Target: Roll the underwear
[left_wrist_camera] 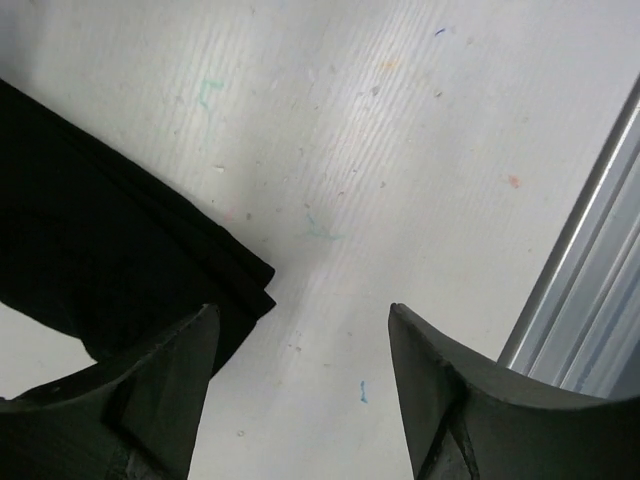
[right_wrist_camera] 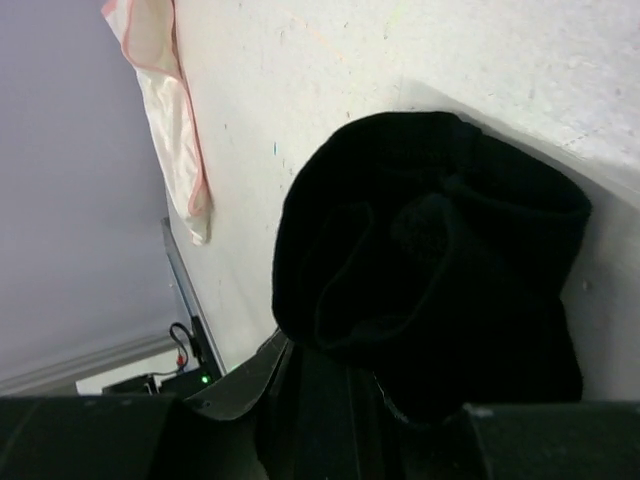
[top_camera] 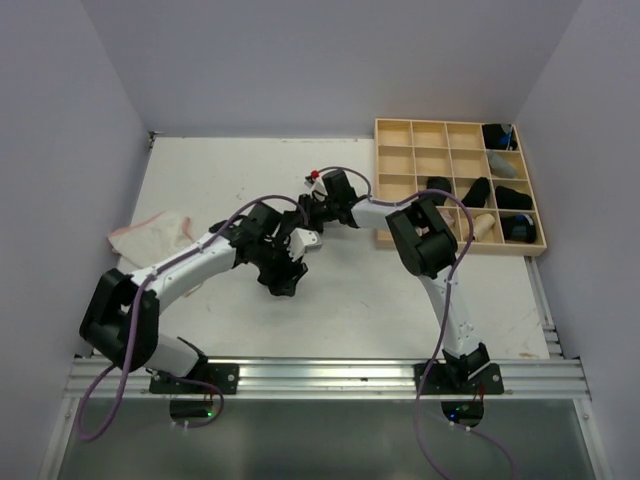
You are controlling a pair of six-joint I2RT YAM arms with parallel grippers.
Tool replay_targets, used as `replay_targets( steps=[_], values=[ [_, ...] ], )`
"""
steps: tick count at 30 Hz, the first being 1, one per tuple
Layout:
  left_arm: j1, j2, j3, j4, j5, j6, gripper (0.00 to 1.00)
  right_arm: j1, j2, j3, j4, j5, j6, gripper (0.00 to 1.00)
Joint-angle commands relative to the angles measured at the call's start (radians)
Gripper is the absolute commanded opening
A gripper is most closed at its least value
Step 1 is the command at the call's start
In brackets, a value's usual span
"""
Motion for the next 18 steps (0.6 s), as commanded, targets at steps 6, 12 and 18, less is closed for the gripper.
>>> replay_targets(
  steps=[6, 12, 18],
  values=[
    [-0.048, -0.286, 0.004, 0.001, 0.068, 0.065, 0.75, 0.000, 0.059, 0.121, -0.153, 0.009, -0.247, 0.29],
    [0.094, -0.253, -0.011, 0.103, 0.200, -0.062, 0.57, 0.004, 0.093, 0.192, -0.196, -0.160, -0.344, 0.28],
    [0.338, -0.049, -0.046, 0.302, 0.485, -0.282, 0.35, 0.005, 0.084, 0.155, -0.176, -0.234, -0.361, 0.28]
  ],
)
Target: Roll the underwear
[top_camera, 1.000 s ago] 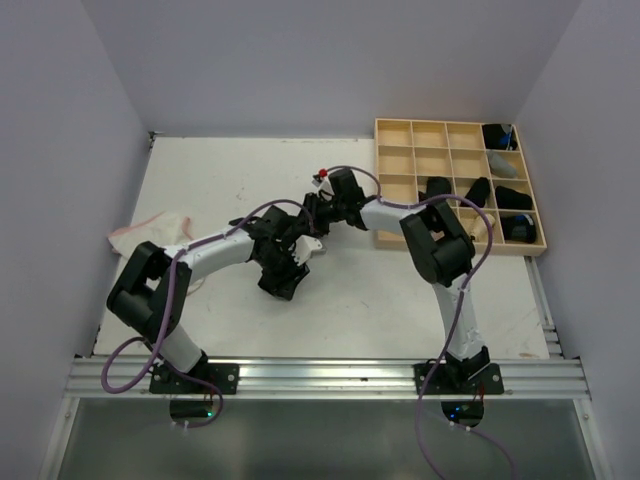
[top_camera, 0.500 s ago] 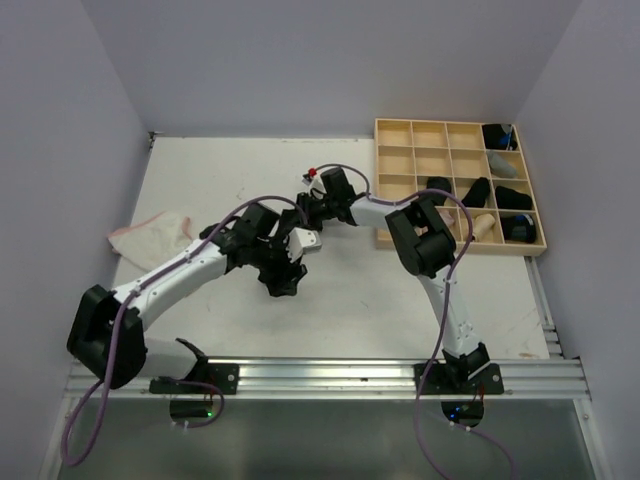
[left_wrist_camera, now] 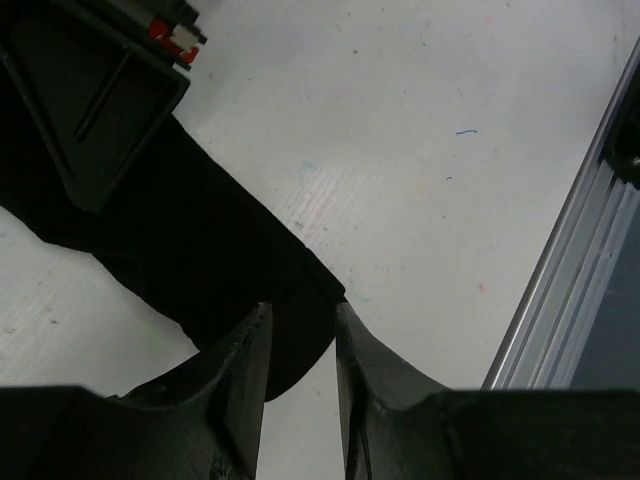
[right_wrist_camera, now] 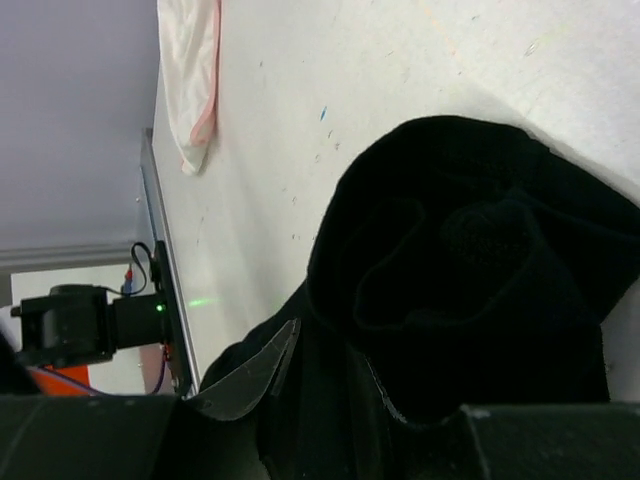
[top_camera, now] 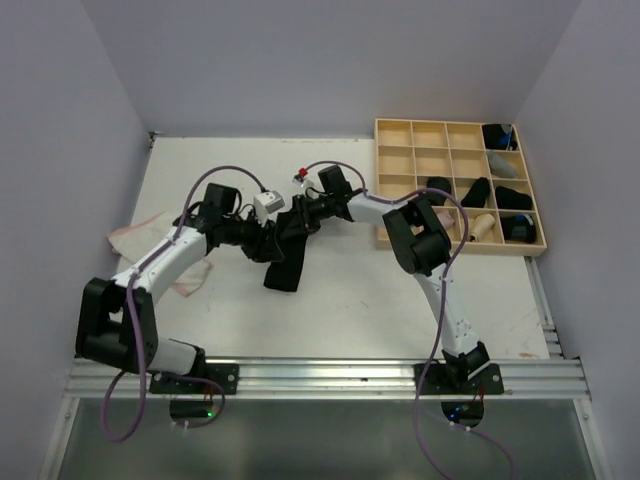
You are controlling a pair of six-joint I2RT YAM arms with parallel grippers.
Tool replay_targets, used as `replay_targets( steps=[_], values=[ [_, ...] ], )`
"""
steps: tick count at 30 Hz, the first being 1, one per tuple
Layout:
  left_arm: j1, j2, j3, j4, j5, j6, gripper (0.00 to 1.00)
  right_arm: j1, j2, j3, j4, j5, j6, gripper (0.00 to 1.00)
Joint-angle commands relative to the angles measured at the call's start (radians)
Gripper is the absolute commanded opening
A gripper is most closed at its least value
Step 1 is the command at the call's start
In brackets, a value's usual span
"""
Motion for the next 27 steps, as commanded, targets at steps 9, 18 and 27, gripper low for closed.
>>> replay_targets(
  steps=[9, 18, 27],
  values=[
    [0.066, 0.247, -0.213, 0.526, 0.215, -0.488, 0.26, 0.010, -0.012, -0.045, -0.052, 0.029, -0.035, 0.29],
    [0.060, 0.513, -0.258, 0.692, 0.077, -0.675, 0.19, 0.010, -0.016, -0.123, -0.101, 0.192, 0.025, 0.30],
    [0.061, 0.606, -0.246, 0.642, 0.017, -0.643, 0.19, 0.004, 0.021, -0.109, -0.145, 0.236, 0.013, 0.30]
  ],
)
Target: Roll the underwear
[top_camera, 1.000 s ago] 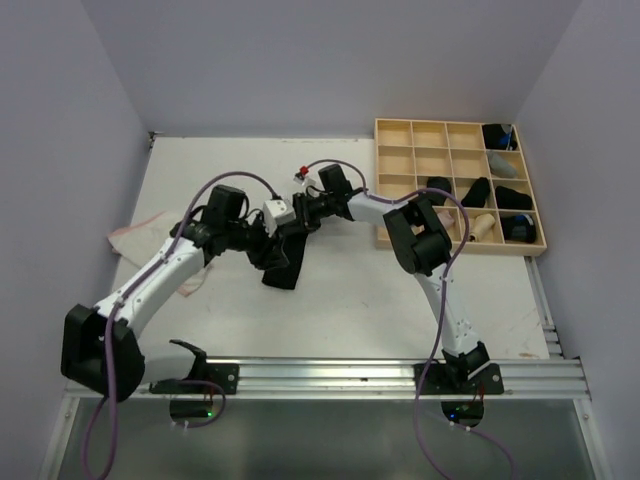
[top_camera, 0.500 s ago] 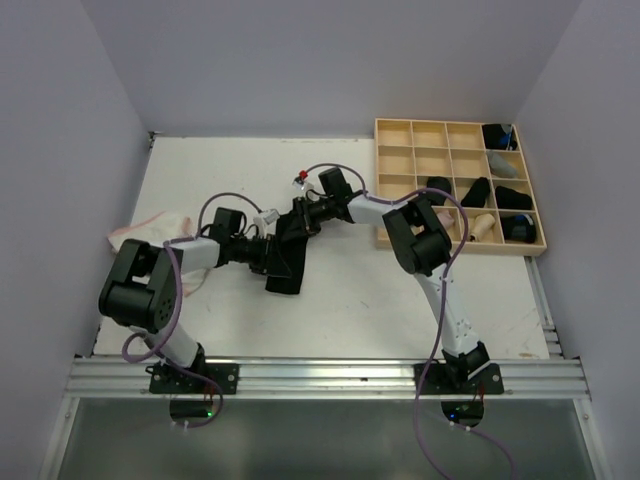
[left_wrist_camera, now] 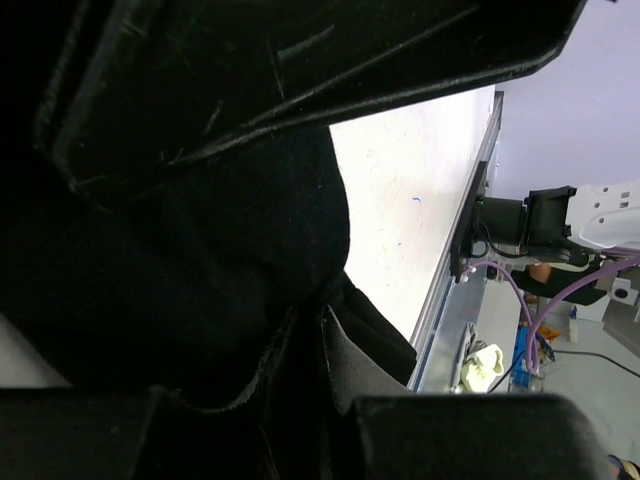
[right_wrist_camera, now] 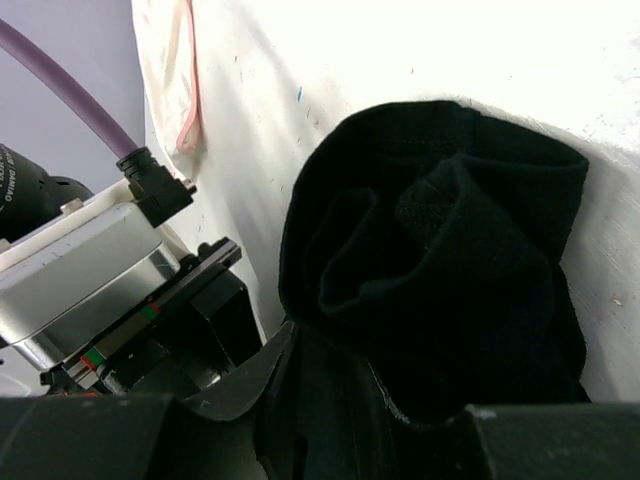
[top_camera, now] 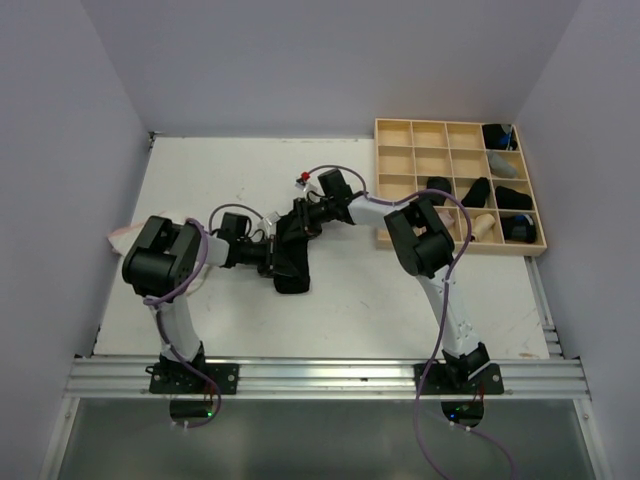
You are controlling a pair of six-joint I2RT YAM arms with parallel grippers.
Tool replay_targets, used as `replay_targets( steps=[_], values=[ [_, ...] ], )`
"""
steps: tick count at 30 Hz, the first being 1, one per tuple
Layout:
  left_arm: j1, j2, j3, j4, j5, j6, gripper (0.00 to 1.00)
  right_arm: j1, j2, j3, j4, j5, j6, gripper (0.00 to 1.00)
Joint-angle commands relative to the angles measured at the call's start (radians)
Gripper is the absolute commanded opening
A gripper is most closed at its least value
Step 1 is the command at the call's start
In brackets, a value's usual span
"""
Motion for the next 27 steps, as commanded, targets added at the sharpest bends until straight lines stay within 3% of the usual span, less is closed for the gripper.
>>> replay_targets(
  steps=[1, 8, 13, 20, 27],
  values=[
    [-0.006, 0.061, -0.026, -0.096, -0.235, 0.094, 0.20, -0.008, 0.064, -0.005, -0.141, 0.147, -0.065, 0.30],
    [-0.006, -0.244, 0.009, -0.138, -0.117, 0.183, 0.33, -0.016, -0.082, 0.092, -0.173, -0.022, -0.177, 0.40],
    [-0.006, -0.321, 0.029, -0.103, -0.105, 0.171, 0.37, -0.016, -0.166, 0.079, -0.153, -0.048, -0.161, 0.42],
    [-0.008, -0.146, 0.032, 0.022, -0.157, 0.073, 0.37, -0.018, -0.056, 0.062, -0.013, -0.067, 0.021, 0.42],
    [-0.003, 0.048, 0.060, 0.101, -0.214, -0.030, 0.37, -0.019, 0.105, 0.121, -0.035, -0.043, -0.041, 0.42]
  ],
)
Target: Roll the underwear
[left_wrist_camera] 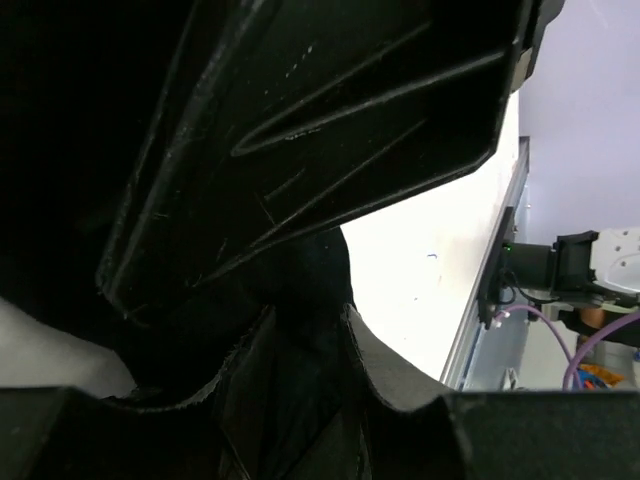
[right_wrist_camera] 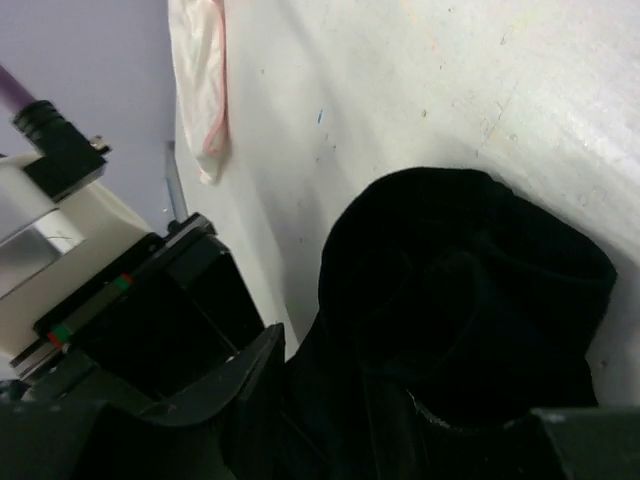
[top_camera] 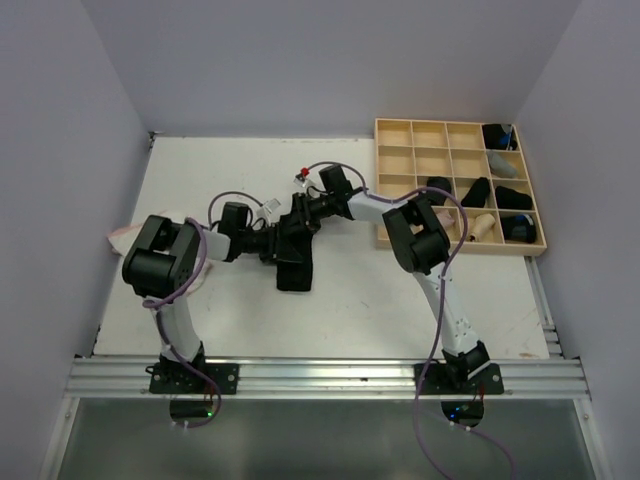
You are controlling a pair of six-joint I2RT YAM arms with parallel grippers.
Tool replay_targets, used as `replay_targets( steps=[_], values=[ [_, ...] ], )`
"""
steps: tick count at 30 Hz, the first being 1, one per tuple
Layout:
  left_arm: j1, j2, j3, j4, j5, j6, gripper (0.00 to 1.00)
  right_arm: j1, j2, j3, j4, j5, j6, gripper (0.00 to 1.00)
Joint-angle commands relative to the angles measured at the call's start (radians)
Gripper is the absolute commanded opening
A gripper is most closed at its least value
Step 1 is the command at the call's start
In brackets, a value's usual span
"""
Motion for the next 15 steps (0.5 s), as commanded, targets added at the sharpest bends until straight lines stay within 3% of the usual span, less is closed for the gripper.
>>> replay_targets(
  steps=[1, 5, 8, 14, 15],
  values=[
    [-0.001, 0.084, 0.015, 0.053, -0.108, -0.020, 0.37, -0.004, 0.065, 0.055, -0.028, 0.022, -0.046, 0.42],
    [0.001, -0.025, 0.027, 0.042, -0.038, 0.038, 0.42, -0.005, 0.016, 0.085, -0.066, 0.013, -0.089, 0.42],
    [-0.002, -0.159, 0.070, -0.069, -0.008, 0.162, 0.49, -0.013, -0.088, 0.115, -0.121, 0.005, -0.133, 0.43],
    [-0.014, -0.403, 0.116, -0.341, -0.071, 0.461, 0.61, -0.015, -0.309, 0.061, -0.226, -0.004, -0.234, 0.47],
    [-0.016, -0.431, 0.110, -0.384, -0.083, 0.565, 0.63, -0.015, -0.334, 0.040, -0.244, -0.006, -0.247, 0.48]
  ],
)
